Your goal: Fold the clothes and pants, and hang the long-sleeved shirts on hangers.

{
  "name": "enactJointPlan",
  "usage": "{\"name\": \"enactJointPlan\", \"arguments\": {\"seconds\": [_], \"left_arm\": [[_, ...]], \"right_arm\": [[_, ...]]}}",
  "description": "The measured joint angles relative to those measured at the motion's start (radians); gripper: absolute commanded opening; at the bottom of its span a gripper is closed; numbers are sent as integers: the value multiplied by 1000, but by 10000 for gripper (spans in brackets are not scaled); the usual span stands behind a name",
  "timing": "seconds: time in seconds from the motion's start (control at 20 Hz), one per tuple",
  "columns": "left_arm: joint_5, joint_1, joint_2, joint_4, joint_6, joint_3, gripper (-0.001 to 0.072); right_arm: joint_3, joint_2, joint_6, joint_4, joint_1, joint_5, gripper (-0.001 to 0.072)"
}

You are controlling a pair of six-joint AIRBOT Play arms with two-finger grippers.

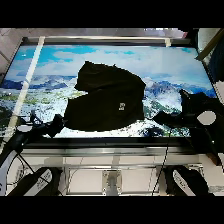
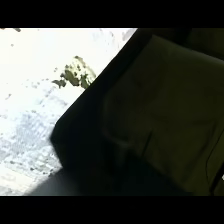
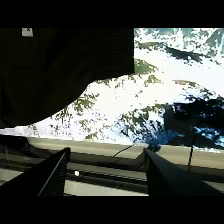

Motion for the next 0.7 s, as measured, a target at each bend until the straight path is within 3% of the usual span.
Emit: {"name": "enactJointPlan", "arguments": {"seconds": [0.25,0.4,0.55,0.7], "left_arm": [[27,-13,-21,-11,0,0,21],[19,-15,-25,-13,23,0,21],[-18,-15,-26,-13,103,0,21],[-39,-15,-26,-13,151,0,20]], "right_arm": [[-74,0,5,67,25,-21,531],[-167,-20,29,162,83,-158,531],[-222,-95,37,297,132,-317,531],[-242,-219,3,433,155,-424,530]]}}
